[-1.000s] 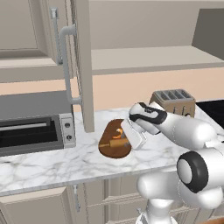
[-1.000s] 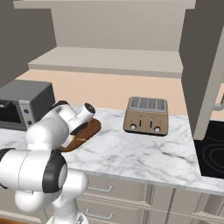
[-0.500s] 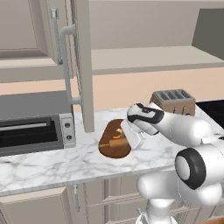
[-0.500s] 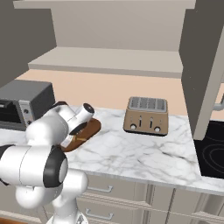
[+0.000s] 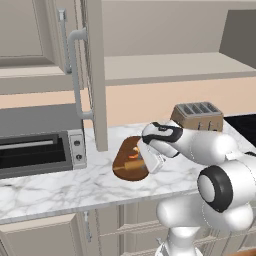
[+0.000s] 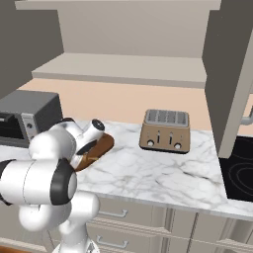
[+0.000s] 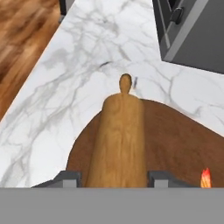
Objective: Open the cabinet, retrieve the rolling pin, and place it next to the meat on the cutting board to prepare for tenderizing.
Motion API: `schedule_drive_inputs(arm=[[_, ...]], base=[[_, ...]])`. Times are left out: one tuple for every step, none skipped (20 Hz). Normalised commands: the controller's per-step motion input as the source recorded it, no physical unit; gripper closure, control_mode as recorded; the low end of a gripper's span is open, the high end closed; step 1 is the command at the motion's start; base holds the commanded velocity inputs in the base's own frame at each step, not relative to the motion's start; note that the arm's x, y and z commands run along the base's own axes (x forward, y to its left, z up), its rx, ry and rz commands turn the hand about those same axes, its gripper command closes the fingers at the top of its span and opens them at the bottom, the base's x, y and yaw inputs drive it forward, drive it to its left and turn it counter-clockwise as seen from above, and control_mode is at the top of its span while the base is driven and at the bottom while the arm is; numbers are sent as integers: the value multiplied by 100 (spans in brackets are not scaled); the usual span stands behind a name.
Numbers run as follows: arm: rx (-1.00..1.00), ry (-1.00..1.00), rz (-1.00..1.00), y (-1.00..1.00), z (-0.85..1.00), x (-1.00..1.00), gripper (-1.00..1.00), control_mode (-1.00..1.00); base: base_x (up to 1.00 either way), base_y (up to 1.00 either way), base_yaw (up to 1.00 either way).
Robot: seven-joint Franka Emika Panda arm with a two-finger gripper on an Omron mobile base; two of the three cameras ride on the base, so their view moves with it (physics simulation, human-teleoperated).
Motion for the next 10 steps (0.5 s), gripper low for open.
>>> schedule_drive_inputs(arm=[[-3, -8, -1, 12, -11, 14, -100, -100], [-3, -9, -2, 8, 0, 7, -100, -100], [-2, -10, 0, 0, 0, 0, -100, -100], [0, -8, 0, 0, 2, 0, -100, -100], [-1, -7, 0, 0, 17, 0, -100, -100], [0, -5, -1, 0, 19, 0, -100, -100], [0, -3, 0, 0, 25, 0, -100, -100], [0, -3, -1, 0, 31, -2, -100, -100], [0, -3, -2, 0, 32, -5, -100, -100], [0, -3, -2, 0, 32, -5, -100, -100]], base=[[0, 0, 0], [0, 0, 0], [0, 0, 0], [0, 0, 0], [0, 0, 0], [0, 0, 0], [0, 0, 0], [0, 0, 0], [0, 0, 0], [0, 0, 0]])
